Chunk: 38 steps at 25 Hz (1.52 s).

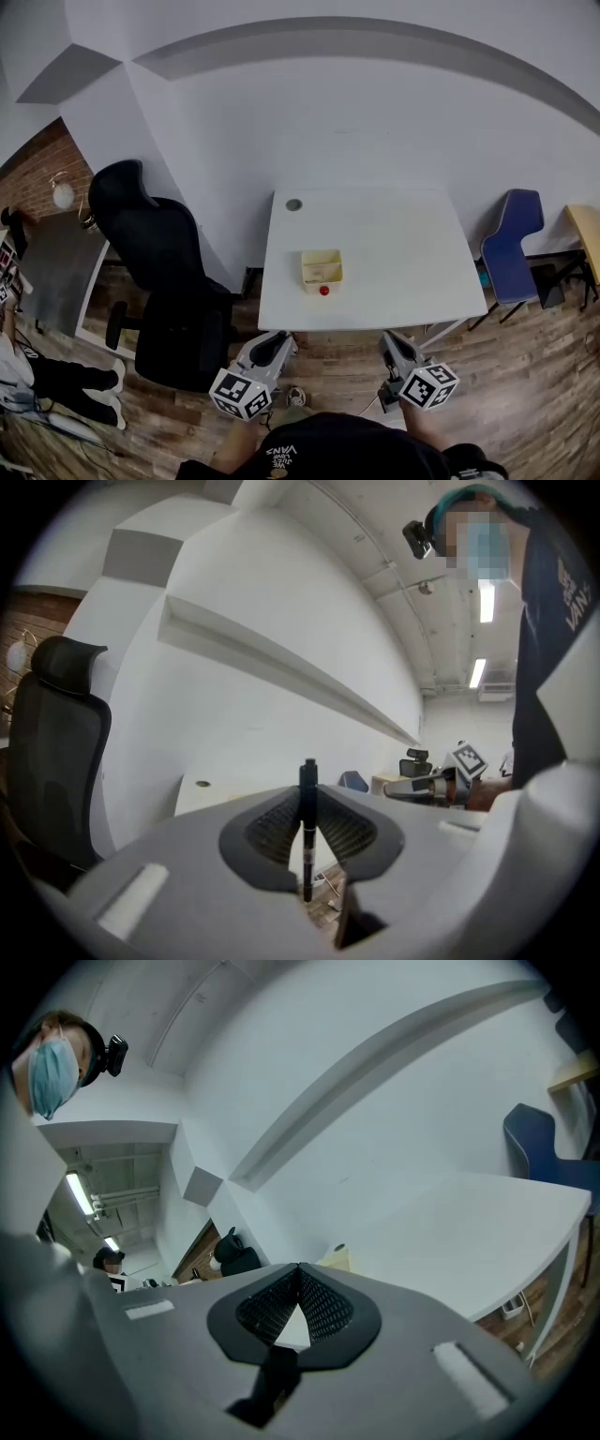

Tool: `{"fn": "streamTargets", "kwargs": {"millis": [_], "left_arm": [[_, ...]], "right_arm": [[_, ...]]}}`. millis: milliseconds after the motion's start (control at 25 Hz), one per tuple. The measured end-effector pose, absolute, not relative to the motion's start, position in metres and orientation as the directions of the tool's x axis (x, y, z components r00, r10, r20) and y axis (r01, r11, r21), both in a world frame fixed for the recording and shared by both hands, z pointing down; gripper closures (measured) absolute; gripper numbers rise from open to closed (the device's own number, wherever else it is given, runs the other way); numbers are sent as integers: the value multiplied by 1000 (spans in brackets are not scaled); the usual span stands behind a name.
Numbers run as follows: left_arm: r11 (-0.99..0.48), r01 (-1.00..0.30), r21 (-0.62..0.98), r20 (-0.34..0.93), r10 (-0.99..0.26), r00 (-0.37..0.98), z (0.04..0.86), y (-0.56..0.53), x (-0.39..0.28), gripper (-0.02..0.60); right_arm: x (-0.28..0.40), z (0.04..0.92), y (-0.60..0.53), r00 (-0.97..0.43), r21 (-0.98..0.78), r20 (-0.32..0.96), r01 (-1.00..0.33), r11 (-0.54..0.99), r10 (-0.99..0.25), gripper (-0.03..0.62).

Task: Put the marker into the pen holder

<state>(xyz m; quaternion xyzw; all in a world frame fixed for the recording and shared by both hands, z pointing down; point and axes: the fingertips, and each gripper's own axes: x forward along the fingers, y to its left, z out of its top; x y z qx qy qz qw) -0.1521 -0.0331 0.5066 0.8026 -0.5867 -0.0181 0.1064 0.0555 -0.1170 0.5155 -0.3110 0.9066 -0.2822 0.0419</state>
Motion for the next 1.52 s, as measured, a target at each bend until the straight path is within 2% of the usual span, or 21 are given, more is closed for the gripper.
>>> {"fn": "streamTargets", "kwargs": {"millis": [840,1520], "left_arm": [[-544,-830,128,82,-828,555,501,-123,-230,477],[-563,-817,124,67,-817,573,512,-222,-182,479]], "right_arm": [[-9,530,-127,-621,-563,130,-688,458,-773,592],[24,533,-197,-607,-557,149,-704,441,-780,592]]}}
